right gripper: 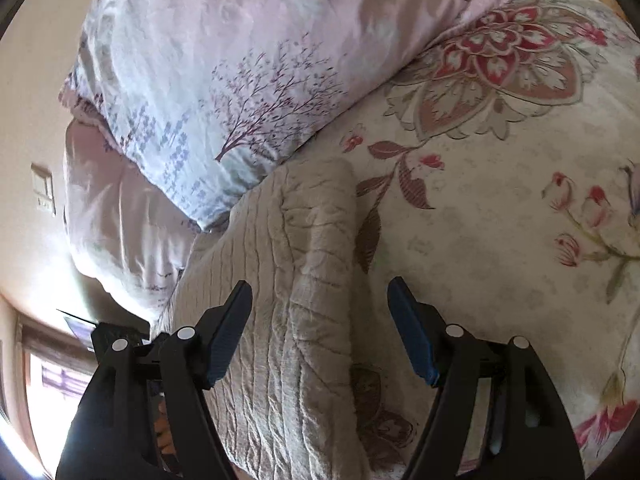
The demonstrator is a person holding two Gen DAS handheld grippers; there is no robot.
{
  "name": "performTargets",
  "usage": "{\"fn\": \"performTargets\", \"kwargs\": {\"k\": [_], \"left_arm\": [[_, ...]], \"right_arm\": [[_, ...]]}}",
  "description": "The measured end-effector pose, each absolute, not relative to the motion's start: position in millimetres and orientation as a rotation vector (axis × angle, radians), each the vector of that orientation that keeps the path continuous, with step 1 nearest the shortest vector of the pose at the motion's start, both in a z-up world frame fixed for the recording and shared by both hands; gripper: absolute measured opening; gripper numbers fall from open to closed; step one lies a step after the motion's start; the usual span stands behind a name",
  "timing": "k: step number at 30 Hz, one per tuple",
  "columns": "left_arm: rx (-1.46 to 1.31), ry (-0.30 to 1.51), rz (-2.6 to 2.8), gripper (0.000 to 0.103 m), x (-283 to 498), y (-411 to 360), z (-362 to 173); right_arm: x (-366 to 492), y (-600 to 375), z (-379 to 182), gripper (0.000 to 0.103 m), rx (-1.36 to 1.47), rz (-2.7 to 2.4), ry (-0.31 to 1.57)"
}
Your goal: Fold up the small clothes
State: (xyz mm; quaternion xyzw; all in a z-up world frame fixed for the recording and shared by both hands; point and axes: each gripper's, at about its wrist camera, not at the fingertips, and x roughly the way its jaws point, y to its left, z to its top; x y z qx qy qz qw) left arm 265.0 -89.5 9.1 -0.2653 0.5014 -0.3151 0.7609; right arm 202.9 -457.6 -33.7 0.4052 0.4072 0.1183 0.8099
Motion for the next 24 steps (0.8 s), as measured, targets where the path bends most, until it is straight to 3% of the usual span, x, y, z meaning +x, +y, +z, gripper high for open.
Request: {"fn": "performTargets", "kwargs": {"k": [4,5,6,9,12,16,24], "left_arm": [[-0.549,1.078,-0.688,0.080,267.6,-100.5,8.2],[-0.542,1.075,-0.686,0.079,267.8,-102.6,8.0],[-0.534,1.069,-0.683,0.079,268.2,-105.0,8.2],[-0.543,1.067,-0.675,0.071,271.3,-109.7,6.3],[-0.588,1.069,-0.686,0.054,272.6,-104.4,2.4],[-0.640,1.066,-0.704,0.039,271.0,-91.6,3.0],[-0.584,0.975,-0.712,0.037,247.4,-47.0,39.6]], "right_arm": [[205.1,-449.4,-34.1,0.069,0.827,0.309,0.885],[208.8,-443.1,-36.4,0.056,0.836,0.346,0.902],[211.6,-436.6,-41.5,0.049,0.846,0.382,0.931],[210.4,-431.2,-42.2,0.041,0.826,0.386,0.915],[208.2,-433.7,-46.2,0.032,0.875,0.410,0.901],[200.4,-426.5,-36.6,0.029,0.850,0.402,0.858],[204.6,-369.2,-4.2,0.026,0.758,0.465,0.802]]}}
